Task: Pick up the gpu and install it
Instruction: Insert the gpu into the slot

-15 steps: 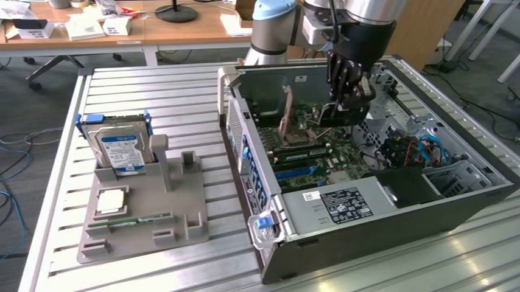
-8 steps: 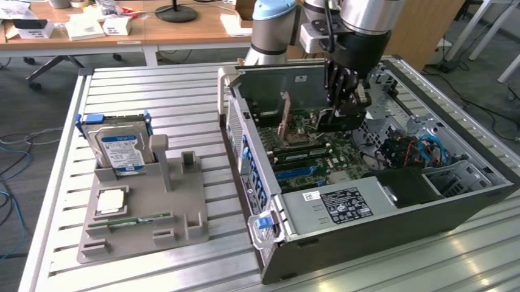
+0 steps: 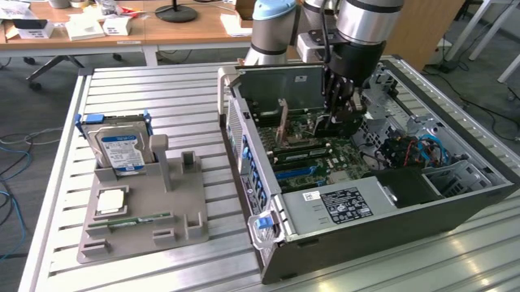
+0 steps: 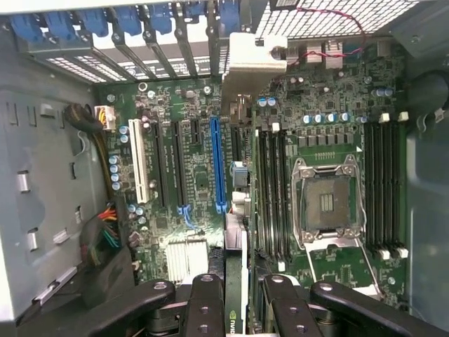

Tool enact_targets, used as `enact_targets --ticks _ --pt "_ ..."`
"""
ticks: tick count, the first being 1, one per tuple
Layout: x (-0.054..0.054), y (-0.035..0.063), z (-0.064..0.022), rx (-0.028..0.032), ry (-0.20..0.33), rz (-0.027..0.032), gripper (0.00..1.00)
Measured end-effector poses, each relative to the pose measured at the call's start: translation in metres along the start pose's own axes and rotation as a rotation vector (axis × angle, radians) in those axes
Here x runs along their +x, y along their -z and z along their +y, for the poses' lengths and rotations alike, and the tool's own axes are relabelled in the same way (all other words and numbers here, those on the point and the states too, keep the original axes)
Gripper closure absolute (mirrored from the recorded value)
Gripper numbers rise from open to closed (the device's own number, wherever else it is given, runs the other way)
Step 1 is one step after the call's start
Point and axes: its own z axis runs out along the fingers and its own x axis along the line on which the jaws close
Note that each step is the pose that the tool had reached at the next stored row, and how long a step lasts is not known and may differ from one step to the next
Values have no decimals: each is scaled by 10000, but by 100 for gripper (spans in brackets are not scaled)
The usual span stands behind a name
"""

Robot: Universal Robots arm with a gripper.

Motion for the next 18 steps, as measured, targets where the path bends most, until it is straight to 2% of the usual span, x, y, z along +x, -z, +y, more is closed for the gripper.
enact_targets --ticks 7,11,13,18 --pt "4 -127 17 -45 0 5 73" --pt "6 -195 21 -115 35 9 73" --pt "6 -211 22 -150 94 14 73" --pt "6 -212 21 -155 122 22 73"
